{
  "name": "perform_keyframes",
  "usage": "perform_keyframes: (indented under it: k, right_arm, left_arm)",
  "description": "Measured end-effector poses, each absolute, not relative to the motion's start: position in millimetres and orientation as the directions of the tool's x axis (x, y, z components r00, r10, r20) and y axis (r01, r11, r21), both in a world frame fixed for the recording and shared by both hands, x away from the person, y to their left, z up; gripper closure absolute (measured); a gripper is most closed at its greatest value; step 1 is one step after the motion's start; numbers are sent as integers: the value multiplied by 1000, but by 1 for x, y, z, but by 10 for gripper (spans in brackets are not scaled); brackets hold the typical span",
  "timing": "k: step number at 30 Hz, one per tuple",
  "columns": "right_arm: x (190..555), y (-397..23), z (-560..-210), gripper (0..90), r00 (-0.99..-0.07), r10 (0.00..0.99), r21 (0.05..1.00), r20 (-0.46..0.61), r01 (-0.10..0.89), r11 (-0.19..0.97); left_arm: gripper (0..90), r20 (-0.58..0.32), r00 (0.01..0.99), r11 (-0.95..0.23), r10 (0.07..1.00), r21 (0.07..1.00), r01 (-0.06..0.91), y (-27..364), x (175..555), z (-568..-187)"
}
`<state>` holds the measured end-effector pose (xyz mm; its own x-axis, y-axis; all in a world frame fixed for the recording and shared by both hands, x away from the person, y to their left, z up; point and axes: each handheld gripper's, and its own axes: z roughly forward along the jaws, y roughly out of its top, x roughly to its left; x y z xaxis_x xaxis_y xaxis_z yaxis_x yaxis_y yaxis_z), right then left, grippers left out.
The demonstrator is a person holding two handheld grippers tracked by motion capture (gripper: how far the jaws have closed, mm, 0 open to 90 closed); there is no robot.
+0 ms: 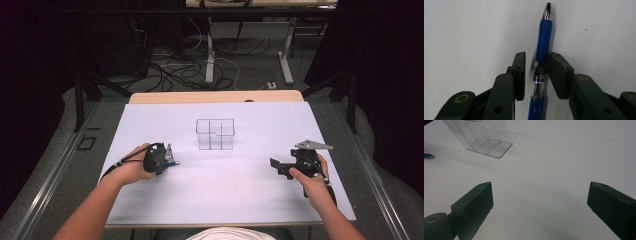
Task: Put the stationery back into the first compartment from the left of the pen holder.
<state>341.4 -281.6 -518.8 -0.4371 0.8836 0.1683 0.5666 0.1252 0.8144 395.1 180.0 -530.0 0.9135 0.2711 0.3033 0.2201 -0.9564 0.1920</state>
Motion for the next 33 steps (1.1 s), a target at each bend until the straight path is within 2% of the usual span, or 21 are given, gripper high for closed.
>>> perform_keyframes:
  k: [12,22,33]
  right_arm:
    - [342,-281,-519,63,-436,884,813,170,569,124]
    - [341,-282,-519,63,-435,884,812,169,570,126]
    - [341,-282,-519,63,-436,884,813,168,569,126]
  left_arm:
    - [781,311,923,-969,227,163,183,179,395,-531]
    - [789,309,925,-971,222,159,180,178,394,-529]
    - [790,281,914,-949,294,196,245,180,394,-524]
